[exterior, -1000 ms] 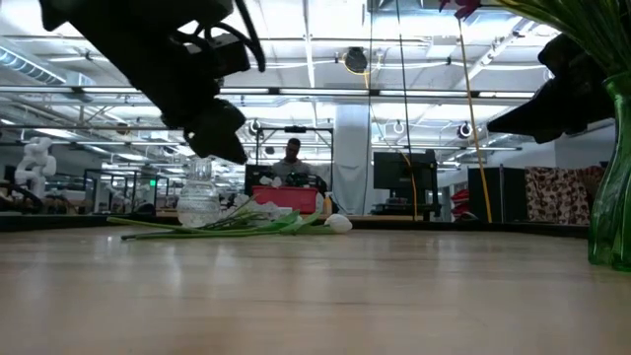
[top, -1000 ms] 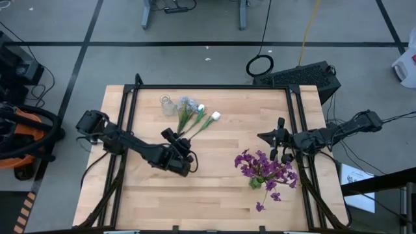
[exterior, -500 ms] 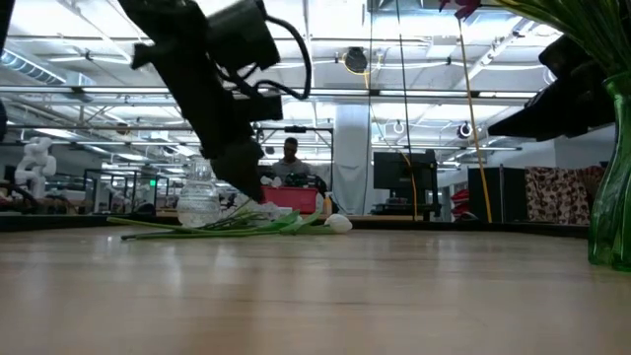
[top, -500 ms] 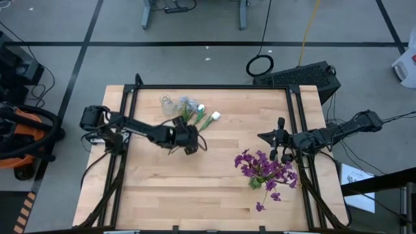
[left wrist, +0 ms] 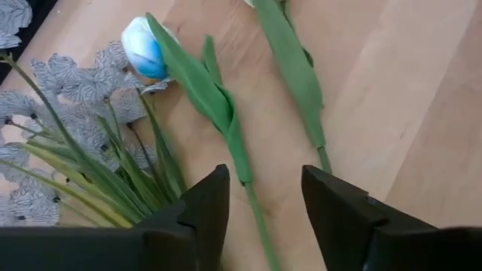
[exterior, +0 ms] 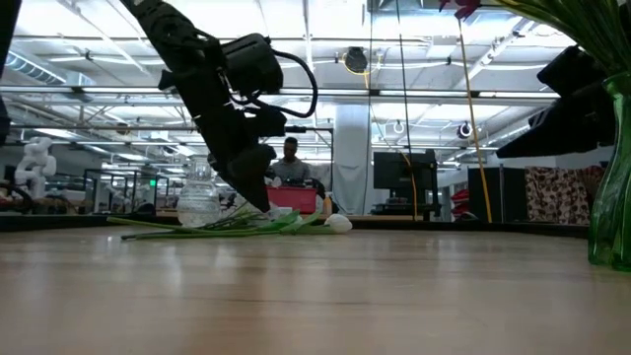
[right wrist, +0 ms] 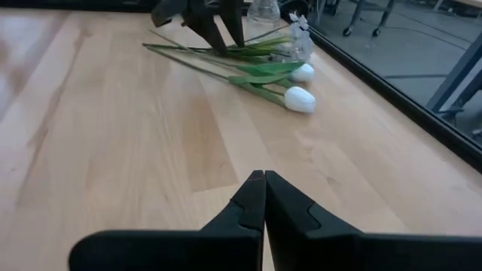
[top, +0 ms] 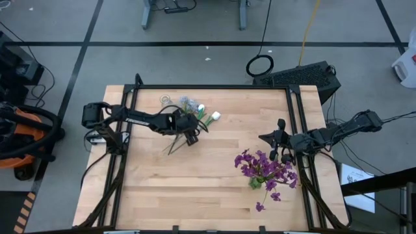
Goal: Sort flowers into vase by color
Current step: Put the left white tulip into the transparent vase
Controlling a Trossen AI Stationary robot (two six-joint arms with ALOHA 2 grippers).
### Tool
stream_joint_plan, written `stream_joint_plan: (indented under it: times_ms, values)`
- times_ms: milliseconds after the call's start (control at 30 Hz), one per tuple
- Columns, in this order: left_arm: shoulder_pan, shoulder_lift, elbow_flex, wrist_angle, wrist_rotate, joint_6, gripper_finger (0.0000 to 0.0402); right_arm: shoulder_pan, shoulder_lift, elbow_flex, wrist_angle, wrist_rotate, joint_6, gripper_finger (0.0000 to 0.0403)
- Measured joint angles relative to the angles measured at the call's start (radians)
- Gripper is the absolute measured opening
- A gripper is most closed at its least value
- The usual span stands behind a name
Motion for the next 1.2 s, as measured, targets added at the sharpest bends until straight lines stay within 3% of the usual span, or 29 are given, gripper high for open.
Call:
stream_joint_plan:
  times_ms: [233,500,1200]
  values:
    - [0.012,0.001,0.000,0.015,0.042,0.019,0.0140,0.000,0.000,0.000,0.002,-0.001,0.000,0.0000]
    - [0.059,0.013,-0.001,0.014,0.115,-0.003,0.0136,0.000,0.000,0.000,-0.005,-0.005,-0.003,0.0000]
    - [0.063,0.117,0.002,0.054,0.054,-0.005,0.0162,0.000,0.000,0.000,-0.008,-0.004,-0.004,0.0000]
